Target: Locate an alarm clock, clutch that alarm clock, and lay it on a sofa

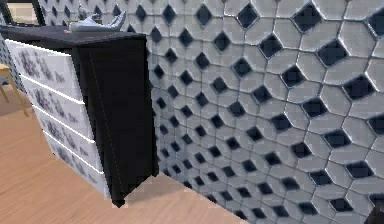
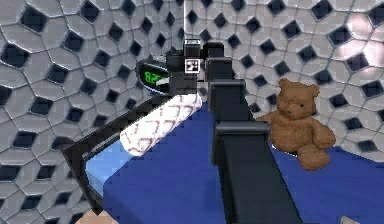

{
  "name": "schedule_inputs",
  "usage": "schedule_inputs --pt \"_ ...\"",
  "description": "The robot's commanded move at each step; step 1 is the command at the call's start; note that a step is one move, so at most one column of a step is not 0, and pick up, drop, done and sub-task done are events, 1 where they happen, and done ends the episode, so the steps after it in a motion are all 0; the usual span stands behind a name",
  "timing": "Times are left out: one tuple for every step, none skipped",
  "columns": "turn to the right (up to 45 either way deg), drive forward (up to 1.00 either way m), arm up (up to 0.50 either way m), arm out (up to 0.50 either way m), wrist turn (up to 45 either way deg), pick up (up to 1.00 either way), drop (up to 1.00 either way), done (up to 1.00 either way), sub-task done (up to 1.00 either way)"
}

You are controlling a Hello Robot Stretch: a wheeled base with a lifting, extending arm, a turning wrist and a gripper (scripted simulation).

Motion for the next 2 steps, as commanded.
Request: schedule_inputs --pt "0.0 0.0 0.0 0.0 -45.0 0.0 0.0 0.0 0.0" --pt "0.0 0.0 0.0 0.0 -45.0 0.0 0.0 0.0 0.0"
